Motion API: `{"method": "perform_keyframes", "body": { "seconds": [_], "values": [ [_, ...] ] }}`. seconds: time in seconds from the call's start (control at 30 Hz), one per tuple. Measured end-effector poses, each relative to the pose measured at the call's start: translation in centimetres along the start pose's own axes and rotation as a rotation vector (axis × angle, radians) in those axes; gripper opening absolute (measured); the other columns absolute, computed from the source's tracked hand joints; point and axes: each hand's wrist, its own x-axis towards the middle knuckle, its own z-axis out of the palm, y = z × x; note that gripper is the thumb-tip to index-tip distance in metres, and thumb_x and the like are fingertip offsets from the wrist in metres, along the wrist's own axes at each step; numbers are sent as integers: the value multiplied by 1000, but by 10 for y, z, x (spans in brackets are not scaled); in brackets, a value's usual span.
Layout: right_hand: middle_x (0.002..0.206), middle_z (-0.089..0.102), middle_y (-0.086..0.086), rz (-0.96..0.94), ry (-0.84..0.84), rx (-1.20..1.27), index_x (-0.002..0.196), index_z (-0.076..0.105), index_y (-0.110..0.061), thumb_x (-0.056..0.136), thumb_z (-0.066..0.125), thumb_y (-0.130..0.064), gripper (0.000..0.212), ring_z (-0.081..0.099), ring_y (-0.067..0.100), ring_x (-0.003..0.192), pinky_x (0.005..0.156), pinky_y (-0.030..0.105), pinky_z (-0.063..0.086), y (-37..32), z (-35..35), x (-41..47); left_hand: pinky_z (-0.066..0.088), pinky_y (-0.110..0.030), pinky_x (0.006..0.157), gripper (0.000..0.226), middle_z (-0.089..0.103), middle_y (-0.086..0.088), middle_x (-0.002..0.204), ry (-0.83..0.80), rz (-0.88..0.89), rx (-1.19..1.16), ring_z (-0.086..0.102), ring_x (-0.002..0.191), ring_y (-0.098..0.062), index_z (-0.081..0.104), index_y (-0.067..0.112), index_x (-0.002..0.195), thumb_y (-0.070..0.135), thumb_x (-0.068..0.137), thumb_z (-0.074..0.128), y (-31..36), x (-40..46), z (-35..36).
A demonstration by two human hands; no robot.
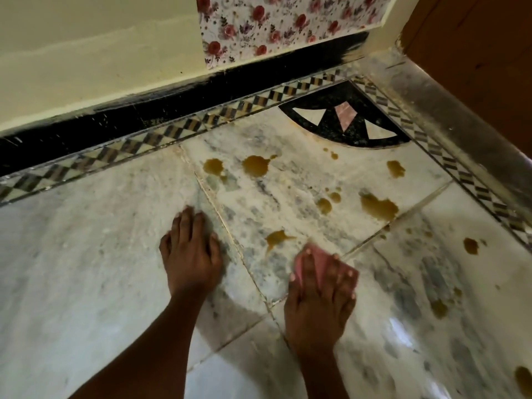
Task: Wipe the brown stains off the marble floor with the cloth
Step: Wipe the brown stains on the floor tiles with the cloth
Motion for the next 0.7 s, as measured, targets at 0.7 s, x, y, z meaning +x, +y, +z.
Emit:
{"method": "perform_keyframes", "body": {
  "seconds": [0.7],
  "values": [
    [179,-8,1,-264,-200,-33,164,8,-55,107,31,-60,62,-17,38,163,130,62,4,-104,16,39,27,-50,120,61,32,-7,173,-43,-28,32,29,160,-27,45,17,158,42,103,37,2,4,-4]
  ]
}}
